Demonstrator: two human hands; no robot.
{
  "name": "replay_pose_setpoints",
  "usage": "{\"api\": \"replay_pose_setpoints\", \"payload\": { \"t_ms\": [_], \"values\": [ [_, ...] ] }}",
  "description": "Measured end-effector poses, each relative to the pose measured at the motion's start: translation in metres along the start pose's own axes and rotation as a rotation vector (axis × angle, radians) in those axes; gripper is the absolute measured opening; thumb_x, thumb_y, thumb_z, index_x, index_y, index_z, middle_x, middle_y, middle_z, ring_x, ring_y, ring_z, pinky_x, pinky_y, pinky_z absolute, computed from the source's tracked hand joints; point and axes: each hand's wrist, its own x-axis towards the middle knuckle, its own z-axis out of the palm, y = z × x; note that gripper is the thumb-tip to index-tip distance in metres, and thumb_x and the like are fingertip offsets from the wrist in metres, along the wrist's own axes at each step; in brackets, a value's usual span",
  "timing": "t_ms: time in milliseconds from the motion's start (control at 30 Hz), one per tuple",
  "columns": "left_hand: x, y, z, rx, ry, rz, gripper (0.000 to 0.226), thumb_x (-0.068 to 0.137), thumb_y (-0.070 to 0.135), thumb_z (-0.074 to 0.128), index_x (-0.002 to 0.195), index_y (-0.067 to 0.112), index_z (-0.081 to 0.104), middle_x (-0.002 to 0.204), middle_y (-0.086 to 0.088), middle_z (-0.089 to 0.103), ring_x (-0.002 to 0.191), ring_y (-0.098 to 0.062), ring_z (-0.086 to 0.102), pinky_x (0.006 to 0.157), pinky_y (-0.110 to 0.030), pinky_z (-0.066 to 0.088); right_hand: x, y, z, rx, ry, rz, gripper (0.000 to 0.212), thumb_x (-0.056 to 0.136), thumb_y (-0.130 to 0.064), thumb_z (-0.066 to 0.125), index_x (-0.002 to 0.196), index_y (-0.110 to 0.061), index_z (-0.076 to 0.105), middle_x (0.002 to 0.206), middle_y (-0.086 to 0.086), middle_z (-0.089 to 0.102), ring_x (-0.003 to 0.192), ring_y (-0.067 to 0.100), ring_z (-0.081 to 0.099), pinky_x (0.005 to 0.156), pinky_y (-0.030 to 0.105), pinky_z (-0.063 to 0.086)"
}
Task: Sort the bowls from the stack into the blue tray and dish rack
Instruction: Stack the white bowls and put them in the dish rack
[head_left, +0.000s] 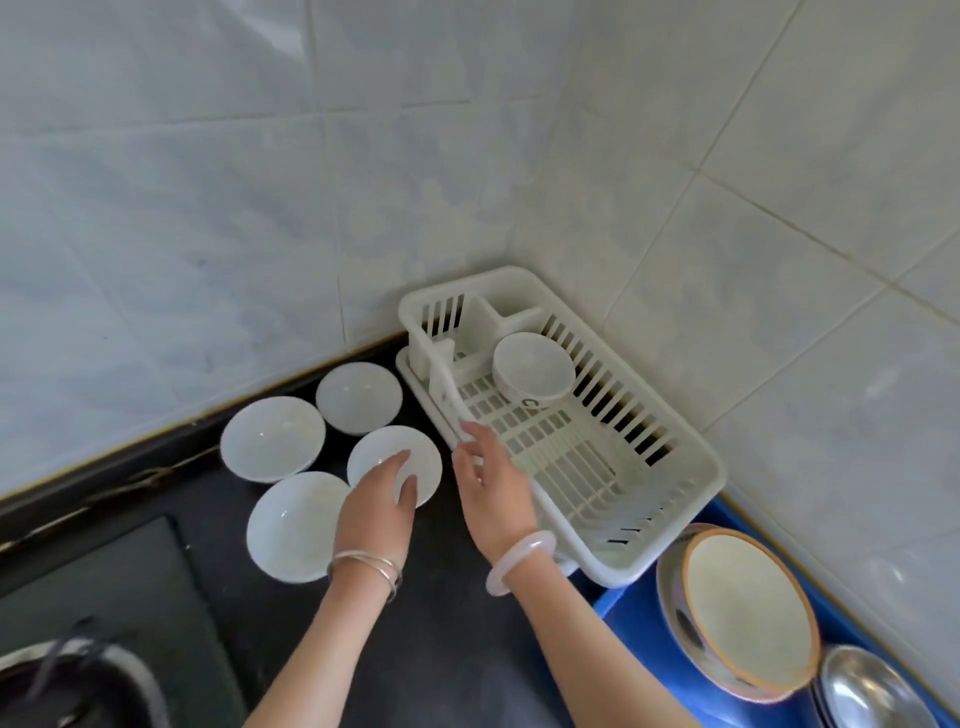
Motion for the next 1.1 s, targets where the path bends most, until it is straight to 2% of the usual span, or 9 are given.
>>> {"api": "replay_pose_setpoints", "payload": {
  "t_ms": [67, 167, 300, 400, 467, 633, 767, 933, 1100],
  "values": [
    [-0.013, -0.029, -0.011, 0.032, 0.061, -0.032, 0.042, 0.093, 0.019, 0.048, 0.135, 0.018, 0.045, 0.136, -0.005, 0.053, 0.124, -0.025, 0.05, 0.101, -0.036, 0.04, -0.004, 0.01, 0.022, -0.066, -0.066, 0.098, 0.041, 0.096, -0.034, 0.042, 0.136, -0.028, 0.035, 0.126, -0.002, 0.056, 0.099, 0.008, 0.056, 0.078, 0.018, 0.045],
    [-0.022, -0.069, -0.026, 0.151, 0.099, -0.101, 0.047, 0.092, 0.014, 0.048, 0.138, 0.016, 0.039, 0.151, -0.005, 0.031, 0.143, -0.023, 0.022, 0.106, -0.043, 0.036, 0.005, 0.025, 0.047, -0.175, -0.147, 0.281, 0.057, 0.095, -0.034, 0.044, 0.145, -0.021, 0.021, 0.136, 0.008, 0.05, 0.118, 0.024, 0.053, 0.091, 0.035, 0.045],
    [-0.025, -0.106, -0.04, 0.198, 0.166, -0.219, 0.06, 0.088, 0.012, 0.054, 0.143, 0.016, 0.029, 0.157, -0.008, 0.015, 0.146, -0.027, 0.008, 0.112, -0.046, 0.029, 0.026, 0.036, 0.068, -0.122, -0.152, 0.442, 0.061, 0.095, -0.027, 0.046, 0.147, -0.02, 0.017, 0.131, 0.012, 0.054, 0.112, 0.03, 0.057, 0.088, 0.036, 0.049],
    [-0.025, -0.117, -0.044, -0.011, 0.18, -0.3, 0.071, 0.087, 0.014, 0.057, 0.147, 0.019, 0.019, 0.155, -0.008, 0.023, 0.143, -0.026, 0.021, 0.111, -0.045, 0.029, 0.037, 0.039, 0.078, 0.174, -0.067, 0.53, 0.049, 0.092, -0.011, 0.045, 0.139, -0.019, 0.035, 0.119, 0.011, 0.053, 0.095, 0.028, 0.058, 0.081, 0.041, 0.056],
    [-0.022, -0.122, -0.044, -0.128, 0.162, -0.339, 0.072, 0.087, 0.014, 0.056, 0.147, 0.022, 0.018, 0.148, -0.01, 0.038, 0.134, -0.031, 0.038, 0.108, -0.045, 0.033, 0.041, 0.037, 0.08, 0.346, -0.004, 0.567, 0.046, 0.09, -0.002, 0.043, 0.134, -0.017, 0.043, 0.122, 0.01, 0.049, 0.101, 0.029, 0.055, 0.068, 0.034, 0.058],
    [-0.021, -0.13, -0.042, -0.321, 0.101, -0.336, 0.067, 0.09, 0.01, 0.052, 0.146, 0.025, 0.019, 0.143, -0.006, 0.046, 0.13, -0.027, 0.046, 0.11, -0.045, 0.032, 0.033, 0.026, 0.072, 0.37, 0.063, 0.468, 0.043, 0.09, 0.003, 0.042, 0.127, -0.017, 0.051, 0.112, 0.002, 0.05, 0.1, 0.025, 0.052, 0.06, 0.03, 0.057],
    [-0.021, -0.135, -0.044, -0.461, 0.1, -0.334, 0.058, 0.092, 0.011, 0.049, 0.144, 0.027, 0.028, 0.14, -0.002, 0.049, 0.127, -0.023, 0.048, 0.111, -0.042, 0.033, 0.026, 0.004, 0.066, 0.258, -0.026, 0.318, 0.036, 0.09, -0.002, 0.047, 0.119, -0.019, 0.059, 0.101, 0.0, 0.061, 0.092, 0.02, 0.06, 0.061, 0.027, 0.058],
    [-0.022, -0.134, -0.047, -0.788, 0.124, -0.357, 0.041, 0.097, 0.031, 0.037, 0.138, 0.03, 0.038, 0.142, 0.003, 0.044, 0.131, -0.019, 0.042, 0.112, -0.042, 0.031, 0.019, -0.018, 0.079, 0.089, -0.123, 0.305, 0.026, 0.085, -0.007, 0.055, 0.069, -0.025, 0.065, 0.076, -0.001, 0.067, 0.069, 0.014, 0.067, 0.062, 0.031, 0.061],
    [-0.016, -0.13, -0.051, -0.932, 0.14, -0.424, 0.033, 0.095, 0.031, 0.038, 0.125, 0.03, 0.051, 0.123, 0.003, 0.056, 0.121, -0.02, 0.049, 0.098, -0.035, 0.041, 0.015, -0.021, 0.098, -0.202, -0.126, 0.292, 0.016, 0.082, -0.013, 0.059, 0.08, -0.001, 0.069, 0.072, 0.019, 0.066, 0.06, 0.023, 0.064, 0.064, 0.033, 0.058]
  ]
}}
